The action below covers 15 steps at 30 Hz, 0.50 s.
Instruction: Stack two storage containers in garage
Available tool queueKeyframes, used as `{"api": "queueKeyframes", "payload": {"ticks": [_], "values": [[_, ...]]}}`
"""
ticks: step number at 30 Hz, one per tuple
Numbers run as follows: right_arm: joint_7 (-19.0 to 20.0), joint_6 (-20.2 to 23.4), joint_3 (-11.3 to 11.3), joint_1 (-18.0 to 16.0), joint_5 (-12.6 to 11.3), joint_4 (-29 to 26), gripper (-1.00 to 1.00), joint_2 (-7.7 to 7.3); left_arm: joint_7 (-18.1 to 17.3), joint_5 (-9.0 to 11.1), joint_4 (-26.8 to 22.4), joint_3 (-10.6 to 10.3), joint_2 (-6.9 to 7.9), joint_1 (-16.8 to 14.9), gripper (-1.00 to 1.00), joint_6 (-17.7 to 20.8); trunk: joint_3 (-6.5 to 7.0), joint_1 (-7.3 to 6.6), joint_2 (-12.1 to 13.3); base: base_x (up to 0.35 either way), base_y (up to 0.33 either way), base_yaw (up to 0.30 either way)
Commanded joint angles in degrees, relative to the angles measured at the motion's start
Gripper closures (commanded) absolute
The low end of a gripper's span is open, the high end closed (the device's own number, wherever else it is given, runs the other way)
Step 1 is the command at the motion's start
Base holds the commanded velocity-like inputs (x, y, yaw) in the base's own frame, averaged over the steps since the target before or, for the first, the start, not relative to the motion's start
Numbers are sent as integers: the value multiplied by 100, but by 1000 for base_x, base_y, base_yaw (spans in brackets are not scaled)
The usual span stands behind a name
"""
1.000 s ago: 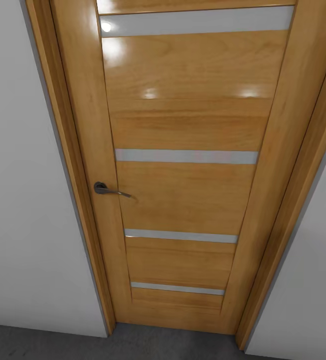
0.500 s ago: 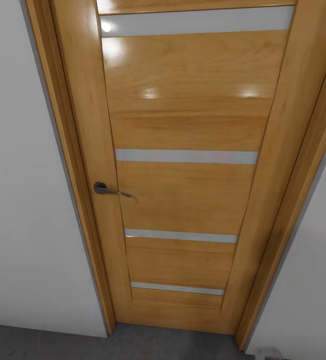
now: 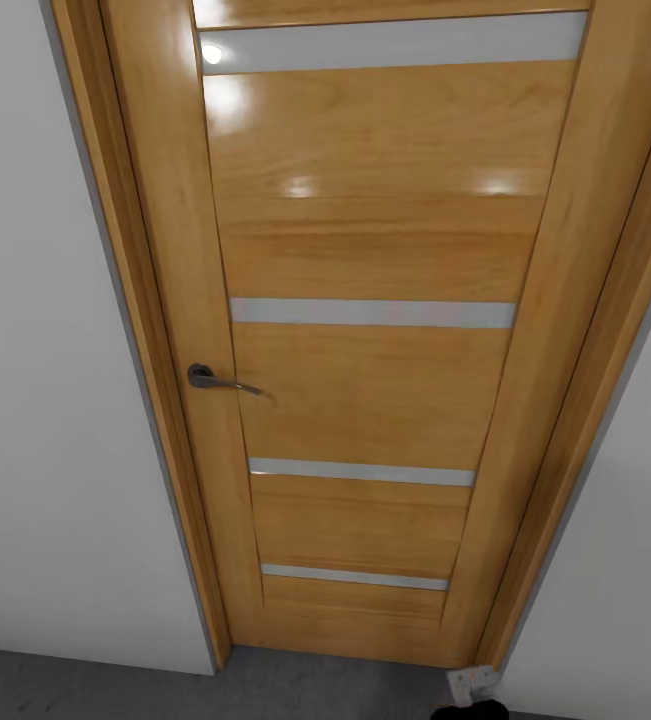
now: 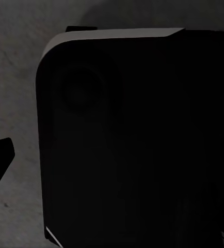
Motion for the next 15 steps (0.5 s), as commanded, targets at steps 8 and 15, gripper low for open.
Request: {"api": "queueKeyframes", "payload": {"ticks": [8,15], "values": [[-94,1597,53,-508,19,-1344,-100,495,0,6,-7,-1,-11,0,-100,-13,-6,0,-3,0,0,0],[-131,2272,307,-1185,13,-1462,-100,733,0,1,-11,4,-14,2,-100,-13,-6,0,-3,0,0,0]]}}
